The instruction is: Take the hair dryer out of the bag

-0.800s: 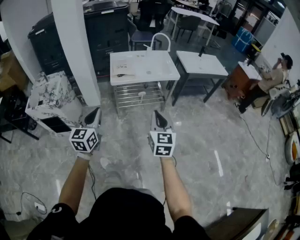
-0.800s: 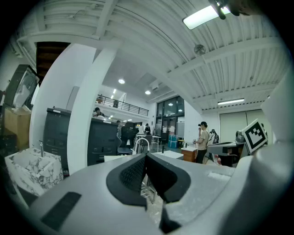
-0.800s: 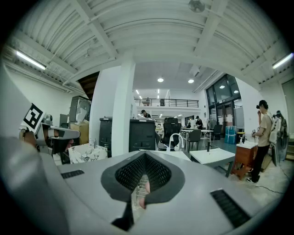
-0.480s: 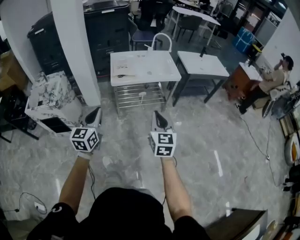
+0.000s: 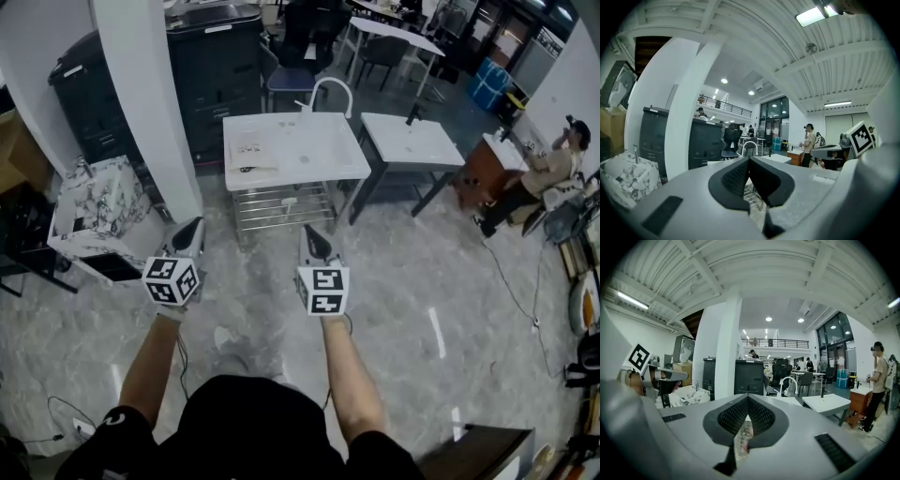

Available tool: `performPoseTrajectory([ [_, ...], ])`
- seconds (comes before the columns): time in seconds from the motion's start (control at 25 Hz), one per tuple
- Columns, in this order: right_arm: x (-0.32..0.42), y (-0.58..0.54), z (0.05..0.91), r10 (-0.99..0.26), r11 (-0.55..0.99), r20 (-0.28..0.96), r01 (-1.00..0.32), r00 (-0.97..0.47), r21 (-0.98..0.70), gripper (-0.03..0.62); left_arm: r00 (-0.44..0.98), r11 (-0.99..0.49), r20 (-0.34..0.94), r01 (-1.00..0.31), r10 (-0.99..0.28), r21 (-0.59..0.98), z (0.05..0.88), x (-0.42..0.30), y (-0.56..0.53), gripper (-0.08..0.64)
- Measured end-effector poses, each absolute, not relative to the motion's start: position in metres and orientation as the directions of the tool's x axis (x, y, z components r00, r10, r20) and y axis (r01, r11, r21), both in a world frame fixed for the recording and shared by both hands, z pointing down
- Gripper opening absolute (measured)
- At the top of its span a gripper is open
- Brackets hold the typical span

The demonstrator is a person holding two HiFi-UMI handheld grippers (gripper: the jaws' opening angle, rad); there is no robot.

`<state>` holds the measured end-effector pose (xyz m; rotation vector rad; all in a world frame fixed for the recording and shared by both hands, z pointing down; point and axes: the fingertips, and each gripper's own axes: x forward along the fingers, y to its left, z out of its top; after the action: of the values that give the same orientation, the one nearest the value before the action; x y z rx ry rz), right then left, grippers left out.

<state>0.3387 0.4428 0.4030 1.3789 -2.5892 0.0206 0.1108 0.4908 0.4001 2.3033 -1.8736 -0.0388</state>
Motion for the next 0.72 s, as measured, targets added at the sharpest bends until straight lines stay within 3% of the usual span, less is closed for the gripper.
performPoseTrajectory([
  [0.72,0.211,0.3,0.412,-0.857,0.497,0.191,-0.865,-0.479,0.064,-0.009,0.29,-0.275,0.114,-0.952,-0.95,0.136,0.416,-0.022,0.336,-0.005],
])
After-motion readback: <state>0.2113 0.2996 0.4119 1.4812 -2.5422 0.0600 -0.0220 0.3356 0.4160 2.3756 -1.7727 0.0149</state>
